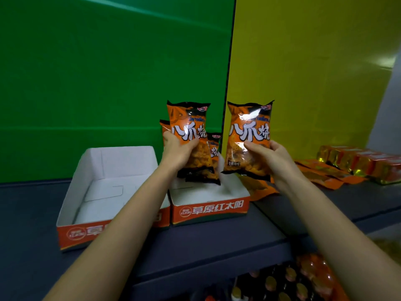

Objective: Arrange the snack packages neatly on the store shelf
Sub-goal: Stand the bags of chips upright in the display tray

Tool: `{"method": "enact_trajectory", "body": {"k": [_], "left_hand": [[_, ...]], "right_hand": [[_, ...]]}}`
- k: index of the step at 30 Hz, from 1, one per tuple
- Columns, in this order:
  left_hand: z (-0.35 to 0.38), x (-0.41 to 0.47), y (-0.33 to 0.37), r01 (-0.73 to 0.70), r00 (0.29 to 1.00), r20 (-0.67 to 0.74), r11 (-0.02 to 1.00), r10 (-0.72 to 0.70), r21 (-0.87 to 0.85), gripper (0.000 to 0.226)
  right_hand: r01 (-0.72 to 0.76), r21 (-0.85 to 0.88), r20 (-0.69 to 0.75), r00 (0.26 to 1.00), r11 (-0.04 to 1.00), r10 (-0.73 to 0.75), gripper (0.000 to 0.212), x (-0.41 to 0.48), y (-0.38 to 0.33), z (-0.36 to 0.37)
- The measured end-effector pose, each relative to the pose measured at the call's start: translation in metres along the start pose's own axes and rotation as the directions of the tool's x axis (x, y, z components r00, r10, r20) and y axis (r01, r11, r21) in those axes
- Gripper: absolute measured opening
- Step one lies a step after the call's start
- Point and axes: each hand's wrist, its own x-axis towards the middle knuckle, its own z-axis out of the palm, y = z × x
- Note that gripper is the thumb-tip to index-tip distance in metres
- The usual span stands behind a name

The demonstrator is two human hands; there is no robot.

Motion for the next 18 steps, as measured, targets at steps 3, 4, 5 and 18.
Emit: {"method": "enact_trajectory", "body": {"k": [3, 4, 5, 18], "left_hand": [[0.011, 0.009, -0.008, 0.006, 0.999, -0.046, 0.999, -0.004, 0.047, 0.073], [0.013, 0.010, -0.011, 0.022, 0.998, -0.062, 0.997, -0.018, 0.077, 0.069], [0.013, 0.011, -0.015, 0.046, 0.997, -0.074, 0.993, -0.038, 0.106, 0.067], [0.008, 0.007, -0.032, 0.026, 0.982, -0.156, 0.748, 0.103, 0.663, 0.075]], "right_hand": [[0.003, 0.032, 0.043, 0.999, 0.999, -0.004, 0.060, 0.013, 0.005, 0.001], [0.002, 0.042, 0.059, 0.998, 0.999, -0.005, 0.060, 0.018, 0.007, 0.003], [-0.002, 0.051, 0.076, 0.997, 0.999, -0.002, 0.061, 0.022, 0.009, 0.005], [0.037, -0.165, 0.302, 0.953, 0.986, 0.015, 0.066, 0.059, 0.035, 0.038]]}}
